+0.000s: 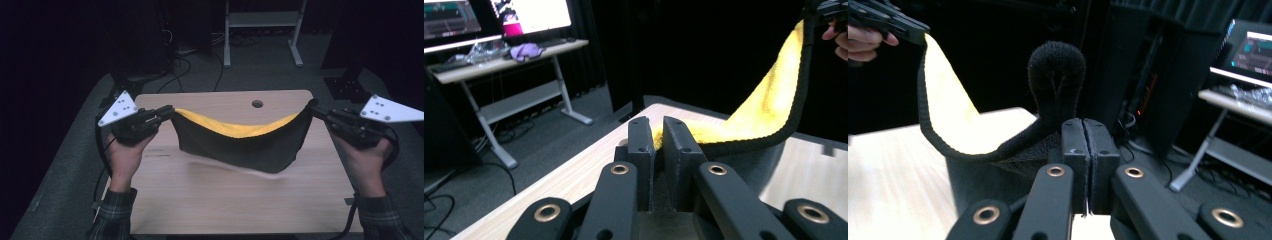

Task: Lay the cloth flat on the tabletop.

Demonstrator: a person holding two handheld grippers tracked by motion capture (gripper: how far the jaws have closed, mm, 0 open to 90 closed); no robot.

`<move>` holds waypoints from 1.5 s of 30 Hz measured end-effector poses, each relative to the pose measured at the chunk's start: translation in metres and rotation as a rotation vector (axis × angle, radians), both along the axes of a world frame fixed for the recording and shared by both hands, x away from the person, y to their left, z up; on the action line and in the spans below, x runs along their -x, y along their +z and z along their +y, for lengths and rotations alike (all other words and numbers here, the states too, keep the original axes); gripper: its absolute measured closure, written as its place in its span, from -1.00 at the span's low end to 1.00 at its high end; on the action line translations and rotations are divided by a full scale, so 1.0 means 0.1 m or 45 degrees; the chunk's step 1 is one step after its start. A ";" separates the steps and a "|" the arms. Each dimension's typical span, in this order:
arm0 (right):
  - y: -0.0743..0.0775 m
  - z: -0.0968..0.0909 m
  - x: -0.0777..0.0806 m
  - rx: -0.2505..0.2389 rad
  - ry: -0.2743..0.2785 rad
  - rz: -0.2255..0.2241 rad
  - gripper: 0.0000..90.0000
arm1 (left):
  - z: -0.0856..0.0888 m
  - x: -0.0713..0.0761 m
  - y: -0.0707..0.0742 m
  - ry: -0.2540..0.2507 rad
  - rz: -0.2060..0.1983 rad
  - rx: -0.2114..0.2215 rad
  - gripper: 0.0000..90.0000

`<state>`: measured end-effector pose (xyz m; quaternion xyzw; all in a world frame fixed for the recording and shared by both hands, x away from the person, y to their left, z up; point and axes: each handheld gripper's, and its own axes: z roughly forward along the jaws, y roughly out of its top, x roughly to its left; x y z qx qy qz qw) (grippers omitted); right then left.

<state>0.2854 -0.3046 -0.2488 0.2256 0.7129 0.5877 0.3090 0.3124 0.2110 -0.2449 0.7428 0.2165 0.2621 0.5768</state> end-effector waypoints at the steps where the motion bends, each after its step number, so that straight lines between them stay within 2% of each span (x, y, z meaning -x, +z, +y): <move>1: 0.00 0.00 0.00 0.000 0.000 0.000 0.96 | 0.01 0.08 0.03 -0.006 -0.009 -0.001 0.84; 2: 0.04 0.00 0.12 0.004 0.010 -0.027 0.96 | 0.04 0.17 0.05 -0.011 0.006 0.000 0.84; 3: 0.05 0.01 0.15 0.001 0.015 -0.028 0.96 | 0.04 0.18 0.04 -0.012 0.021 -0.008 0.84; 5: 0.05 0.01 0.15 0.006 0.022 -0.019 0.95 | 0.03 0.17 0.01 -0.005 0.038 -0.022 0.84; 6: -0.02 0.04 0.08 0.028 0.012 0.013 0.95 | 0.03 0.14 -0.05 0.005 0.065 -0.040 0.84; 7: -0.02 0.04 0.08 0.028 0.012 0.013 0.95 | 0.02 0.10 -0.12 0.013 0.097 -0.056 0.84; 8: -0.08 0.05 0.01 0.038 0.012 0.046 0.96 | 0.01 0.04 -0.20 0.020 0.138 -0.067 0.84; 9: -0.25 0.09 -0.15 0.065 0.000 0.110 0.95 | 0.01 -0.04 -0.30 0.027 0.180 -0.080 0.84; 10: -0.25 0.09 -0.15 0.065 0.000 0.110 0.95 | 0.00 -0.10 -0.37 0.037 0.210 -0.088 0.84; 11: -0.32 0.10 -0.22 0.074 -0.004 0.141 0.96 | 0.00 -0.20 -0.50 0.052 0.258 -0.096 0.84; 13: -0.53 0.12 -0.42 0.087 -0.015 0.204 0.95 | 0.01 -0.37 -0.70 0.066 0.333 -0.109 0.84; 14: -0.69 0.13 -0.56 0.088 -0.028 0.259 0.96 | 0.01 -0.51 -0.87 0.082 0.381 -0.120 0.84; 15: -0.69 0.13 -0.56 0.088 -0.028 0.259 0.96 | 0.01 -0.51 -0.87 0.082 0.381 -0.120 0.84; 16: -0.83 0.15 -0.68 0.083 -0.045 0.302 0.95 | 0.00 -0.62 -1.01 0.100 0.413 -0.137 0.84; 17: -0.83 0.15 -0.68 0.083 -0.045 0.302 0.95 | 0.00 -0.62 -1.01 0.100 0.413 -0.137 0.84; 18: -0.94 0.18 -0.78 0.092 -0.051 0.337 0.95 | 0.00 -0.72 -1.09 0.127 0.420 -0.142 0.84; 19: -0.94 0.18 -0.78 0.092 -0.051 0.337 0.95 | 0.00 -0.72 -1.09 0.127 0.420 -0.142 0.84; 21: -1.02 0.22 -0.86 0.104 -0.058 0.356 0.96 | 0.00 -0.80 -1.14 0.146 0.426 -0.130 0.84; 22: -1.07 0.25 -0.94 0.101 -0.068 0.372 0.95 | -0.02 -0.88 -1.16 0.171 0.417 -0.146 0.84; 25: -1.11 0.28 -1.00 0.099 -0.076 0.384 0.95 | -0.03 -0.96 -1.18 0.183 0.424 -0.147 0.84; 26: -1.14 0.29 -1.08 0.109 -0.097 0.396 0.95 | -0.06 -1.07 -1.23 0.200 0.442 -0.160 0.84; 27: -1.14 0.29 -1.08 0.109 -0.097 0.396 0.95 | -0.06 -1.07 -1.23 0.200 0.442 -0.160 0.84; 28: -1.19 0.30 -1.17 0.116 -0.120 0.420 0.95 | -0.07 -1.17 -1.29 0.216 0.470 -0.169 0.84; 29: -1.19 0.30 -1.17 0.116 -0.120 0.420 0.95 | -0.07 -1.17 -1.29 0.216 0.470 -0.169 0.84; 30: -1.25 0.31 -1.26 0.124 -0.137 0.443 0.95 | -0.08 -1.22 -1.33 0.226 0.480 -0.170 0.84; 31: -1.25 0.31 -1.26 0.124 -0.137 0.443 0.95 | -0.08 -1.25 -1.36 0.236 0.487 -0.181 0.84; 32: -1.32 0.32 -1.36 0.132 -0.150 0.459 0.95 | -0.09 -1.29 -1.40 0.244 0.495 -0.182 0.84; 34: -1.40 0.33 -1.45 0.145 -0.159 0.474 0.95 | -0.10 -1.38 -1.50 0.265 0.516 -0.185 0.83; 35: -1.40 0.33 -1.45 0.145 -0.159 0.474 0.95 | -0.10 -1.38 -1.50 0.265 0.516 -0.185 0.84; 36: -1.48 0.34 -1.53 0.151 -0.168 0.505 0.95 | -0.10 -1.45 -1.56 0.268 0.531 -0.204 0.83; 37: -1.48 0.34 -1.53 0.151 -0.168 0.505 0.95 | -0.10 -1.45 -1.56 0.268 0.531 -0.204 0.83; 40: -1.62 0.34 -1.69 0.161 -0.212 0.537 0.95 | -0.10 -1.54 -1.62 0.284 0.545 -0.226 0.83; 42: -1.65 0.34 -1.72 0.168 -0.221 0.538 0.95 | -0.10 -1.59 -1.67 0.297 0.546 -0.229 0.82; 44: -1.70 0.34 -1.82 0.178 -0.243 0.548 0.94 | -0.10 -1.64 -1.73 0.301 0.567 -0.214 0.80; 45: -1.70 0.34 -1.82 0.178 -0.243 0.548 0.94 | -0.10 -1.66 -1.76 0.302 0.575 -0.224 0.80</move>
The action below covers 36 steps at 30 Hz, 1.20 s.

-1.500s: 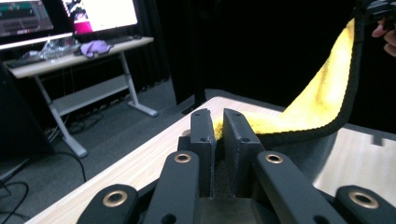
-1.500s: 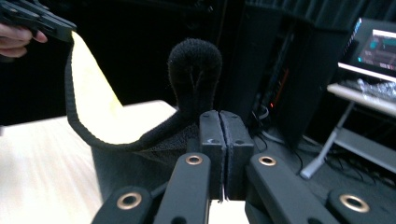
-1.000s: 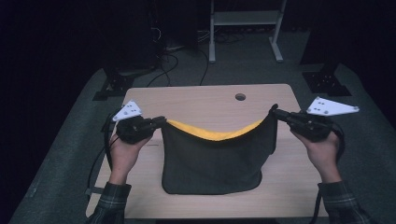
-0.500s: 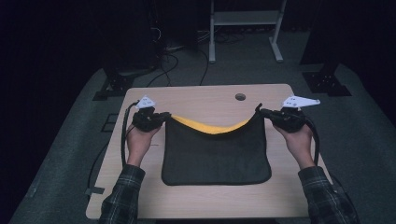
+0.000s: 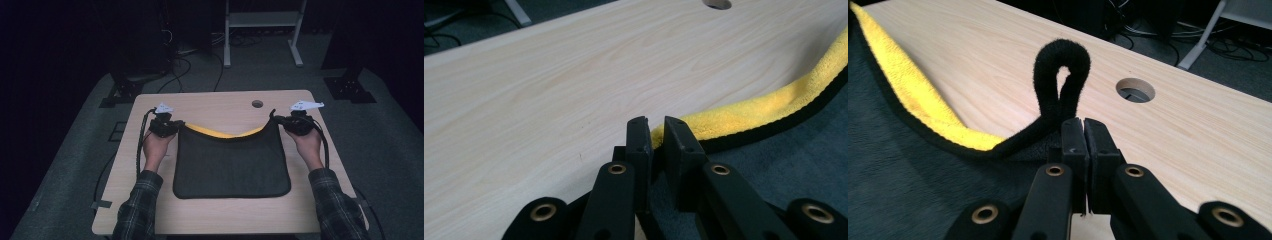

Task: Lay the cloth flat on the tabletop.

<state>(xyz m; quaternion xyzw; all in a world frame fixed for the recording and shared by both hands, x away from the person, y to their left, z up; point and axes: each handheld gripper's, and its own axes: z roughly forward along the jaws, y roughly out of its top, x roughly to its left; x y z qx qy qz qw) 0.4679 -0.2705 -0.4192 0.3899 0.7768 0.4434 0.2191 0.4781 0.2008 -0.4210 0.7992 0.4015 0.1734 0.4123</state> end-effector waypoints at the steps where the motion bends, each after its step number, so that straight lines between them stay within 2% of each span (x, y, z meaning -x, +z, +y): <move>1: -0.04 0.01 -0.05 0.018 -0.023 -0.015 0.85 | 0.00 -0.01 -0.03 0.006 0.006 -0.004 0.75; 2: -0.04 0.01 -0.05 0.018 -0.023 -0.015 0.85 | 0.00 -0.02 -0.05 0.022 0.003 -0.002 0.75; 3: -0.06 0.02 -0.07 0.017 -0.054 -0.027 0.60 | 0.01 -0.03 -0.05 0.043 -0.001 -0.002 0.55; 4: -0.06 0.02 -0.07 0.017 -0.054 -0.027 0.60 | 0.02 -0.03 -0.05 0.056 -0.006 0.007 0.55; 5: -0.07 0.01 -0.07 0.006 -0.056 -0.025 0.44 | 0.04 -0.02 -0.02 0.069 -0.019 0.014 0.38; 7: -0.06 0.00 -0.05 0.002 -0.058 -0.012 0.39 | 0.05 0.00 0.02 0.086 -0.031 0.009 0.24; 10: -0.04 -0.02 -0.02 -0.017 -0.047 0.012 0.32 | 0.07 0.02 0.06 0.082 -0.028 0.020 0.20; 13: -0.04 -0.01 0.00 -0.037 -0.028 0.040 0.27 | 0.06 0.09 0.08 0.067 -0.039 0.020 0.20; 15: -0.06 0.01 0.04 -0.041 -0.014 0.061 0.22 | 0.04 0.14 0.08 0.045 -0.032 0.015 0.27; 17: -0.09 0.01 0.14 -0.033 0.001 0.064 0.17 | 0.01 0.18 0.04 0.033 -0.023 -0.042 0.31; 18: -0.10 0.01 0.17 -0.029 0.004 0.066 0.17 | 0.01 0.18 0.04 0.033 -0.023 -0.042 0.27; 19: -0.11 -0.01 0.21 -0.031 0.010 0.065 0.17 | -0.01 0.19 0.00 0.024 -0.018 -0.084 0.21; 21: -0.13 -0.04 0.27 -0.018 0.014 0.065 0.16 | -0.02 0.19 -0.03 0.016 -0.012 -0.085 0.19; 25: -0.15 -0.15 0.38 -0.014 0.010 0.087 0.15 | -0.12 0.19 -0.18 -0.043 0.063 -0.039 0.32; 26: -0.15 -0.15 0.38 -0.014 0.010 0.087 0.15 | -0.12 0.19 -0.18 -0.043 0.063 -0.039 0.36; 31: -0.19 -0.27 0.53 -0.003 0.010 0.109 0.14 | -0.29 0.17 -0.37 -0.089 0.161 -0.080 0.46; 33: -0.21 -0.30 0.62 0.011 0.020 0.121 0.13 | -0.38 0.11 -0.45 -0.101 0.181 -0.091 0.43; 36: -0.19 -0.32 0.68 0.015 0.022 0.117 0.12 | -0.43 0.04 -0.46 -0.101 0.168 -0.089 0.35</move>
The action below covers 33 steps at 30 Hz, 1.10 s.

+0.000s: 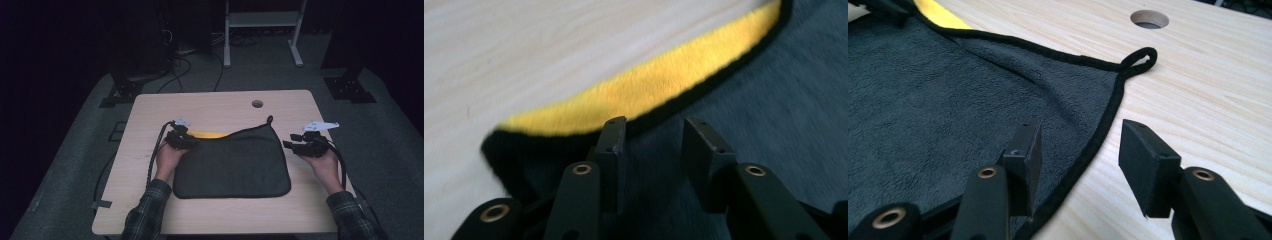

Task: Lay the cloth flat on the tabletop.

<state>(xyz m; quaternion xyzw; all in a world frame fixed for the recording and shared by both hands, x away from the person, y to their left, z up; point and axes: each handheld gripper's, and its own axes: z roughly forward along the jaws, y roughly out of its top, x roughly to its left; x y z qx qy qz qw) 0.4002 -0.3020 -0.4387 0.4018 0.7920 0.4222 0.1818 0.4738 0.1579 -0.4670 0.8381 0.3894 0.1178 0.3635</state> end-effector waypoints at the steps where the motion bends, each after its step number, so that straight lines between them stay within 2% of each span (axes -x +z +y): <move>1: 0.00 0.00 0.00 0.000 0.000 0.000 0.12 | -0.02 -0.04 0.01 0.003 -0.008 0.004 0.35; 2: 0.01 0.00 0.01 -0.002 0.002 -0.001 0.12 | -0.03 -0.08 0.01 0.014 -0.024 0.007 0.34; 3: 0.01 0.00 0.02 -0.011 0.002 -0.006 0.12 | -0.03 -0.18 0.04 0.022 -0.043 -0.013 0.31; 4: 0.01 0.00 0.02 -0.011 0.002 -0.006 0.12 | -0.03 -0.18 0.04 0.022 -0.043 -0.013 0.31; 8: 0.00 0.04 0.02 -0.003 0.021 -0.006 0.12 | 0.03 -0.35 0.06 0.077 -0.053 -0.039 0.27; 11: -0.02 0.07 0.03 0.006 0.031 -0.003 0.12 | 0.13 -0.44 0.05 0.140 -0.050 -0.040 0.20; 13: -0.04 0.10 0.02 0.016 0.042 0.001 0.12 | 0.19 -0.42 0.08 0.153 -0.057 -0.019 0.19; 15: -0.06 0.14 -0.02 0.017 0.048 0.007 0.13 | 0.21 -0.37 0.11 0.138 -0.076 -0.022 0.20; 19: -0.09 0.25 -0.20 0.010 0.049 0.022 0.15 | 0.27 -0.28 0.17 0.123 -0.092 -0.022 0.18; 24: -0.07 0.30 -0.25 -0.002 0.051 0.015 0.15 | 0.36 -0.22 0.24 0.123 -0.130 -0.051 0.16; 26: -0.06 0.30 -0.25 -0.005 0.049 0.011 0.15 | 0.39 -0.22 0.24 0.122 -0.127 -0.078 0.16; 29: -0.08 0.30 -0.26 0.000 0.054 0.025 0.15 | 0.41 -0.21 0.23 0.123 -0.121 -0.076 0.16; 33: -0.09 0.32 -0.26 0.004 0.060 0.032 0.15 | 0.38 -0.25 0.16 0.102 -0.101 -0.134 0.16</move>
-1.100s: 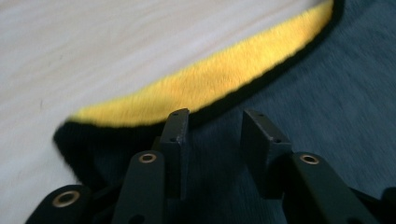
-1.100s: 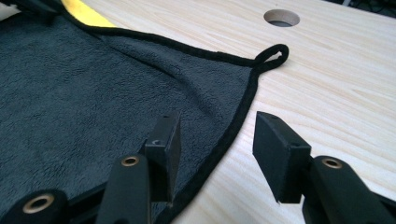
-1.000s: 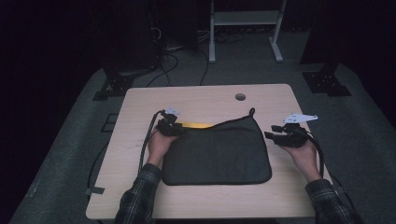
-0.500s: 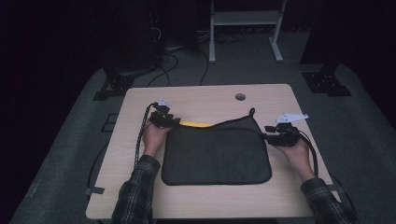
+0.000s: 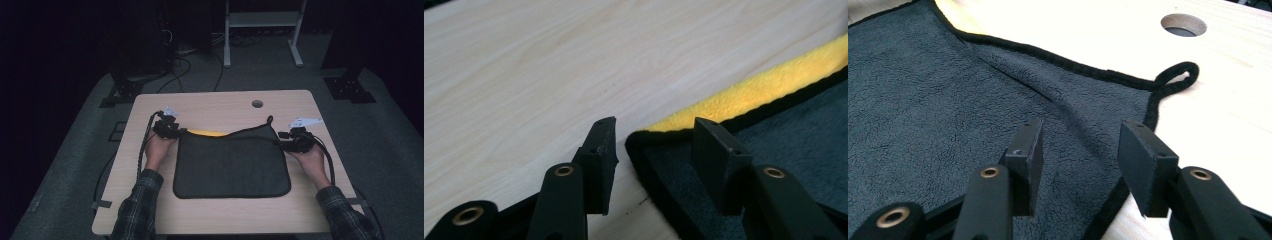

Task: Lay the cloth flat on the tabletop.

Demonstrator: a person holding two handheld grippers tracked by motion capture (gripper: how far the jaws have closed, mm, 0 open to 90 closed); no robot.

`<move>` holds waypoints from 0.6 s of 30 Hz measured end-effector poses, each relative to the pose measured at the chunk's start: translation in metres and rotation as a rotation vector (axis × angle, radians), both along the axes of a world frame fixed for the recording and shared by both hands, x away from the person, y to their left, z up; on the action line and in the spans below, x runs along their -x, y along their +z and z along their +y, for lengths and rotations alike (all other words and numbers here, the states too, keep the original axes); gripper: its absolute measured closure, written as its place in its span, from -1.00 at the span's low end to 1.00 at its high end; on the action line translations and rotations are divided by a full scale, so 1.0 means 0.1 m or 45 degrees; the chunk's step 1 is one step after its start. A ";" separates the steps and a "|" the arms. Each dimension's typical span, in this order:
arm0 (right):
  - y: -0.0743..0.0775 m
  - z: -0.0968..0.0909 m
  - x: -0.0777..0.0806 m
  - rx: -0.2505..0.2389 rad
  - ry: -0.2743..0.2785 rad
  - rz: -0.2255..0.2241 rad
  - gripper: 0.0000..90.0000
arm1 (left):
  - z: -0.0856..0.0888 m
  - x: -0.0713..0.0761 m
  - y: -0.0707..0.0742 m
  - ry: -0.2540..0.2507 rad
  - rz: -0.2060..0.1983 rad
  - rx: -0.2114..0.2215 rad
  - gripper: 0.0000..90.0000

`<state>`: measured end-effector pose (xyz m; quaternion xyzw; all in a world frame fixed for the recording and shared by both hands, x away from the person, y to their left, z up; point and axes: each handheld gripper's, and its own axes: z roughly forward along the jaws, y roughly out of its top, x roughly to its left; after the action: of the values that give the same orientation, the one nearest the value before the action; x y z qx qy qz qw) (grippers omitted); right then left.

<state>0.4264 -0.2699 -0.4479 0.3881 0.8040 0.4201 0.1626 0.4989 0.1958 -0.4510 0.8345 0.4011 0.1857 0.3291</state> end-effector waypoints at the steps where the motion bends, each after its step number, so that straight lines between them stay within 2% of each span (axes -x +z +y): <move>1: 0.00 0.01 0.00 0.001 0.004 -0.001 0.15 | -0.01 -0.01 -0.01 -0.005 0.002 -0.007 0.16; 3: -0.01 0.02 0.00 0.004 0.007 0.004 0.15 | -0.03 -0.04 -0.04 -0.003 0.007 -0.014 0.17; 5: -0.01 0.03 0.00 0.008 0.010 0.006 0.15 | -0.06 -0.07 -0.08 -0.013 0.003 -0.040 0.31; 7: -0.02 0.02 0.00 0.004 0.006 0.006 0.15 | -0.08 -0.09 -0.11 -0.019 0.013 -0.086 0.64; 9: -0.02 0.02 -0.01 0.004 0.008 0.007 0.16 | -0.06 -0.11 -0.11 -0.004 0.010 -0.071 1.00; 10: -0.03 0.02 0.00 0.007 0.012 0.013 0.17 | -0.02 -0.16 -0.11 0.022 0.033 -0.028 1.00; 12: -0.03 0.02 0.00 0.007 0.014 0.013 0.17 | -0.01 -0.17 -0.12 0.030 0.031 -0.020 1.00; 14: -0.04 0.03 -0.01 0.015 0.016 0.015 0.17 | 0.02 -0.20 -0.12 0.071 0.036 0.000 1.00; 18: -0.05 0.03 -0.01 0.036 0.016 0.014 0.17 | 0.05 -0.20 -0.12 0.131 0.049 -0.007 0.98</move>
<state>0.4274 -0.2668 -0.4533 0.3829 0.8133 0.4075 0.1610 0.5193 0.2005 -0.4626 0.8170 0.4492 0.1874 0.3091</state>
